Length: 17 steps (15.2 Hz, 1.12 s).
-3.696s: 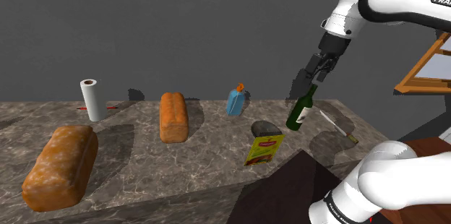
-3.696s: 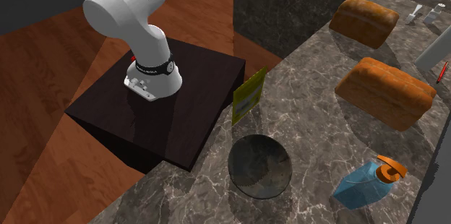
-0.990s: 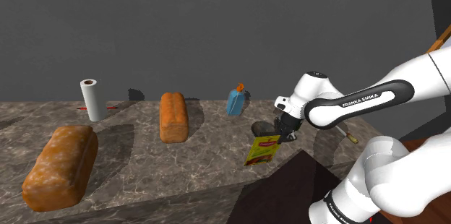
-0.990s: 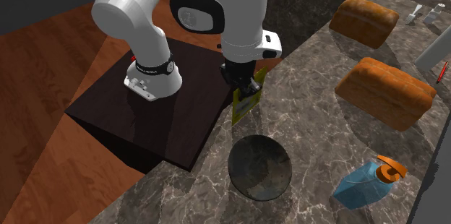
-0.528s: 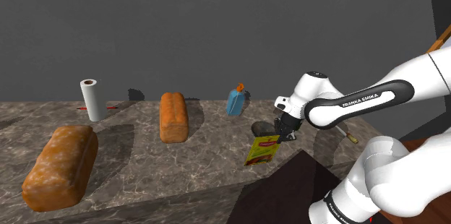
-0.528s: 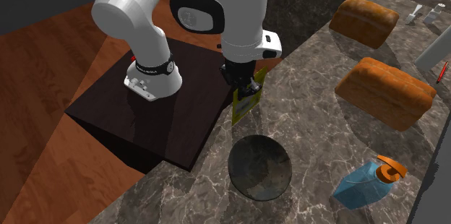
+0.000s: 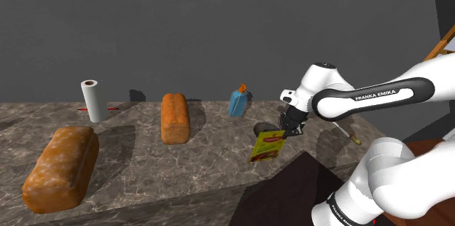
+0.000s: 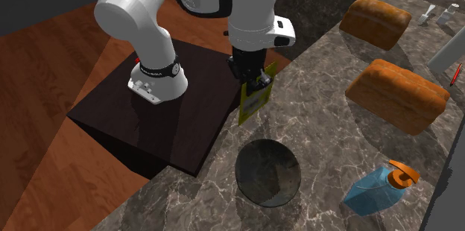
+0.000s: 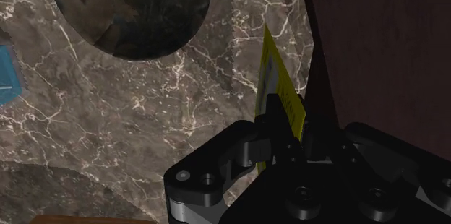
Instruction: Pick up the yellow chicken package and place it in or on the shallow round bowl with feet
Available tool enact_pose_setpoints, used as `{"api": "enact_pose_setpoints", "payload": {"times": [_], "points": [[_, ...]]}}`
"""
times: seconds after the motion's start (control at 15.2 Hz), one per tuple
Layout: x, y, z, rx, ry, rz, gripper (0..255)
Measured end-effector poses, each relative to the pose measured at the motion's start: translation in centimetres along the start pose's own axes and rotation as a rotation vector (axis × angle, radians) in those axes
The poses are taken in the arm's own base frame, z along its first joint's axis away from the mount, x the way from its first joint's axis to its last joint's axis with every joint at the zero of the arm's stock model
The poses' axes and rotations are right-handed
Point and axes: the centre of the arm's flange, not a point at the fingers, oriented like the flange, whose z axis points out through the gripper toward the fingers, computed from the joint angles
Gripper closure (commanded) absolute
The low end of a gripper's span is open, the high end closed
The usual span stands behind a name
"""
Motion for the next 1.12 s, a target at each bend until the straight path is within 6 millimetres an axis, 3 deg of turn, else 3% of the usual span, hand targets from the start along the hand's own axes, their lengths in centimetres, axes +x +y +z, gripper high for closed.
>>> {"api": "enact_pose_setpoints", "payload": {"times": [0.99, 1.12], "points": [[0.2, 0.0, -7.9, 0.0, 0.0, 0.0, 255], [-0.5, 1.1, -9.0, 0.0, 0.0, 0.0, 255]]}}
